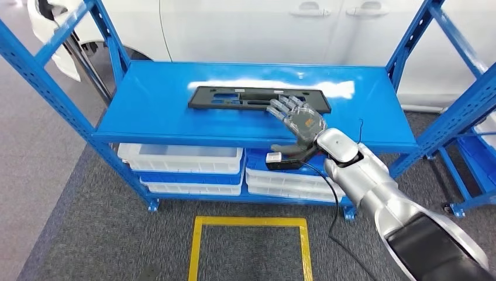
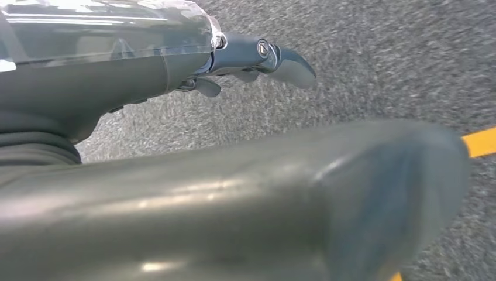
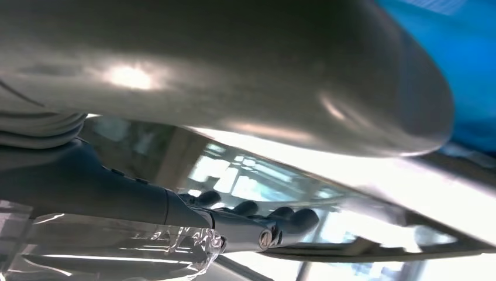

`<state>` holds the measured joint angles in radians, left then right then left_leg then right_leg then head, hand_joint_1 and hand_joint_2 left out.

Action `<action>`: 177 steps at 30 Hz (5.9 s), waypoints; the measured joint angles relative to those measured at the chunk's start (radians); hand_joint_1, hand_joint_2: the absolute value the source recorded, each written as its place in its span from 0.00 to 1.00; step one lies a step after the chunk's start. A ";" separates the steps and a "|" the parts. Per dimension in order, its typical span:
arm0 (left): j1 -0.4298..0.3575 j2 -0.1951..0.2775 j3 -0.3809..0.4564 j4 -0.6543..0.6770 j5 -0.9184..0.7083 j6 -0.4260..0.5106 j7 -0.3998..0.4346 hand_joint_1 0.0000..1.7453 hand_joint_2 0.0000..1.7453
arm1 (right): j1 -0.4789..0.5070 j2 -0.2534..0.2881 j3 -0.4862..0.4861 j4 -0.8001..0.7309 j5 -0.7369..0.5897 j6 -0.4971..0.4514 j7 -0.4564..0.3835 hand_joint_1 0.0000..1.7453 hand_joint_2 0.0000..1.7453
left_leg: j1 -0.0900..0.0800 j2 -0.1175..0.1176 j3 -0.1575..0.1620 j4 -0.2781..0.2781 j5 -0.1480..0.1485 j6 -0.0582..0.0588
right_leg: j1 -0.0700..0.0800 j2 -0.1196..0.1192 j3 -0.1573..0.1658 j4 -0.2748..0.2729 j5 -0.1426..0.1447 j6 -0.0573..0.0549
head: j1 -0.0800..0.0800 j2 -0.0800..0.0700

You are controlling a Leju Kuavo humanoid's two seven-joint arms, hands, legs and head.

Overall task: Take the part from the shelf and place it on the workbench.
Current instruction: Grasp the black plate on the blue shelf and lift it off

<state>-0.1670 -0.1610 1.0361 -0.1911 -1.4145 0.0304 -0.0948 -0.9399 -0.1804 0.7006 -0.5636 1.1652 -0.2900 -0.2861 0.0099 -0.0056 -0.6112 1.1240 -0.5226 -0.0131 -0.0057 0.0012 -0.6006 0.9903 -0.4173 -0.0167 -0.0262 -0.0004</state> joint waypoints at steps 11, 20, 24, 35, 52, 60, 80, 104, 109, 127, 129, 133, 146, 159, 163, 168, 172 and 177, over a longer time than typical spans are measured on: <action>0.004 0.002 0.000 0.000 0.001 0.003 0.004 0.00 0.00 | -0.008 0.016 0.000 0.040 0.008 -0.016 -0.002 0.00 0.00 | -0.002 0.000 -0.015 -0.105 0.112 0.019 | 0.010 0.005 0.047 0.012 -0.058 0.019 | 0.000 0.000; 0.006 0.002 0.002 0.000 0.003 0.005 0.005 0.00 0.00 | -0.001 0.019 -0.002 0.052 0.014 -0.018 -0.002 0.00 0.00 | 0.004 -0.004 0.034 -0.118 0.079 0.042 | -0.006 0.002 -0.138 0.282 -0.100 0.049 | 0.000 0.000; 0.004 0.002 0.002 0.000 0.003 0.005 0.005 0.00 0.00 | -0.006 0.019 -0.002 0.055 0.013 -0.018 -0.002 0.00 0.00 | 0.001 -0.005 0.068 -0.118 0.050 0.027 | -0.001 0.000 -0.046 0.042 0.032 0.035 | 0.000 0.000; 0.005 0.002 0.002 0.000 0.002 0.006 0.005 0.00 0.00 | -0.007 0.025 -0.004 0.059 0.013 -0.018 -0.002 0.00 0.00 | 0.003 0.001 -0.108 0.155 -0.010 -0.006 | 0.000 0.003 0.018 0.005 -0.018 -0.003 | 0.000 0.000; 0.000 0.003 -0.001 0.000 -0.004 -0.001 0.005 0.00 0.00 | 0.011 0.012 -0.006 0.068 0.012 -0.026 -0.006 0.00 0.00 | 0.002 -0.003 0.039 -0.118 0.077 0.040 | -0.007 0.003 -0.100 0.170 -0.031 0.048 | 0.000 0.000; -0.005 0.001 -0.002 0.000 -0.002 -0.002 -0.015 0.00 0.00 | 0.010 0.008 -0.008 0.065 0.021 -0.035 -0.006 0.00 1.00 | 0.000 0.000 0.040 -0.070 0.020 0.003 | -0.002 0.002 -0.021 0.006 0.016 0.007 | 0.000 0.000; -0.006 0.001 -0.004 0.000 -0.002 -0.004 -0.026 0.00 0.00 | 0.038 0.009 -0.007 0.051 0.065 -0.043 -0.006 0.00 1.00 | 0.003 -0.001 0.009 -0.119 0.104 0.045 | -0.005 0.004 -0.144 0.310 -0.141 0.055 | 0.000 0.000; -0.007 -0.001 -0.005 0.000 -0.001 -0.006 -0.033 0.00 0.00 | 0.079 0.045 0.020 0.075 0.106 -0.070 0.074 0.00 1.00 | 0.000 -0.001 0.007 -0.111 0.098 0.024 | 0.007 0.004 0.003 0.022 -0.025 0.026 | 0.000 0.000; -0.012 -0.003 -0.005 0.000 -0.001 -0.006 -0.034 0.00 0.00 | 0.085 0.055 0.021 0.089 0.104 -0.071 0.076 0.00 1.00 | 0.006 -0.001 0.013 -0.121 0.101 0.040 | -0.003 0.003 -0.115 0.269 -0.144 0.051 | 0.000 0.000; -0.008 -0.005 -0.006 0.000 -0.003 -0.007 -0.038 0.00 0.00 | 0.091 0.096 0.021 0.125 0.104 -0.085 0.084 1.00 1.00 | 0.009 0.000 -0.101 0.144 -0.011 -0.014 | -0.002 0.000 0.002 0.012 -0.010 -0.002 | 0.000 0.000; -0.009 -0.005 -0.006 0.000 -0.003 -0.007 -0.038 0.00 0.00 | 0.089 0.098 0.021 0.125 0.105 -0.086 0.084 1.00 1.00 | 0.008 0.000 -0.033 0.002 0.063 -0.008 | -0.001 0.001 0.009 0.014 -0.016 0.004 | 0.000 0.000; -0.008 -0.005 -0.006 0.000 -0.003 -0.009 -0.039 0.00 0.00 | 0.085 0.098 0.021 0.127 0.107 -0.086 0.084 1.00 1.00 | 0.002 -0.001 0.017 -0.110 0.091 0.009 | 0.005 0.003 0.006 0.018 -0.018 0.022 | 0.000 0.000; -0.012 -0.007 -0.007 0.000 -0.001 -0.010 -0.041 0.00 0.00 | 0.079 0.096 0.019 0.135 0.112 -0.070 0.065 1.00 1.00 | 0.006 -0.002 0.019 -0.108 0.091 0.020 | -0.007 0.000 -0.011 0.047 -0.021 0.042 | 0.000 0.000; -0.006 -0.006 -0.007 0.000 0.000 -0.009 -0.045 0.00 0.00 | 0.057 0.101 -0.004 0.105 0.085 -0.091 0.024 1.00 1.00 | 0.007 0.000 -0.062 0.061 0.039 -0.007 | 0.001 0.002 -0.001 0.028 -0.019 -0.002 | 0.000 0.000; -0.007 -0.005 -0.008 0.000 0.000 -0.009 -0.045 0.00 0.00 | 0.014 0.099 -0.005 0.067 0.101 -0.071 0.026 1.00 1.00 | -0.001 0.000 0.007 -0.092 0.084 0.009 | 0.007 0.005 -0.009 0.034 -0.021 0.014 | 0.000 0.000; -0.011 -0.005 -0.009 0.000 0.000 -0.008 -0.046 0.00 0.00 | -0.050 0.092 -0.004 0.011 0.121 -0.019 0.033 1.00 1.00 | 0.008 0.001 0.008 -0.112 0.098 0.032 | 0.002 0.005 -0.056 0.135 -0.088 0.038 | 0.000 0.000; -0.011 -0.006 -0.010 0.000 0.002 -0.006 -0.046 0.00 0.00 | -0.097 0.089 0.001 -0.030 0.131 0.027 0.032 1.00 1.00 | 0.009 0.001 0.008 -0.109 0.097 0.034 | -0.003 0.004 -0.146 0.326 -0.144 0.047 | 0.000 0.000; -0.012 -0.006 -0.010 0.000 0.006 -0.004 -0.046 0.00 0.00 | -0.172 0.082 0.002 -0.093 0.096 0.079 0.025 1.00 1.00 | 0.005 -0.003 0.004 -0.095 0.086 0.019 | -0.003 0.002 -0.032 0.056 -0.012 0.034 | 0.000 0.000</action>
<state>-0.1785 -0.1674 1.0262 -0.1911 -1.4085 0.0268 -0.1410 -1.1120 -0.0985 0.7030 -0.6561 1.2607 -0.2114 -0.2614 0.0146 -0.0084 -0.6067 1.0289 -0.4367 0.0055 -0.0086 0.0031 -0.6326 1.0463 -0.4290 0.0176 -0.0261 -0.0003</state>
